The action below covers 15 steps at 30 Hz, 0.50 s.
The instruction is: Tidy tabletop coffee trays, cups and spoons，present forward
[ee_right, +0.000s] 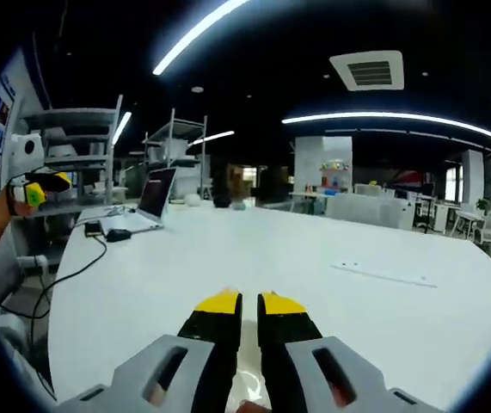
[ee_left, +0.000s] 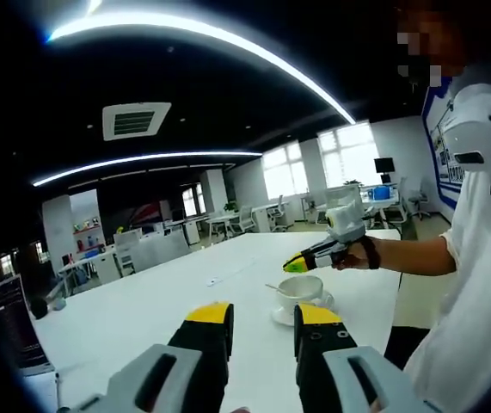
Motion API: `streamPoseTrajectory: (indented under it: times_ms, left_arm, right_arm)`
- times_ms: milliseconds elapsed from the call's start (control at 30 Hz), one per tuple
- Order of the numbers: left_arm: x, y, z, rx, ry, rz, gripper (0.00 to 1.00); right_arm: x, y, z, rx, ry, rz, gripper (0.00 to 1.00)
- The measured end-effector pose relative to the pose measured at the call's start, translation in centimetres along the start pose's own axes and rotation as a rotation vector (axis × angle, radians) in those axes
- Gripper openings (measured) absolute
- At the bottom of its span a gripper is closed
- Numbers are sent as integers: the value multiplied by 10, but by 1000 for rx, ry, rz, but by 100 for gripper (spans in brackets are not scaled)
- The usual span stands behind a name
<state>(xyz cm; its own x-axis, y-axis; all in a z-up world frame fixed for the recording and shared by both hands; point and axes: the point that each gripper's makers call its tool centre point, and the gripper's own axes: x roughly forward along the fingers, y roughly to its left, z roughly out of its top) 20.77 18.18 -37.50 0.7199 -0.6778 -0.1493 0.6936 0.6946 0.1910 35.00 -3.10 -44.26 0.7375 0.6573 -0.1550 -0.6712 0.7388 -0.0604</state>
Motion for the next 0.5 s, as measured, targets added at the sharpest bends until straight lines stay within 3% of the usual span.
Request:
streamPoseTrajectory:
  times_ms: [500]
  left_arm:
    - [8,2,3,-23,-50,8,30]
  right_arm:
    - [-56,-42,30,-11,-54,-78,10]
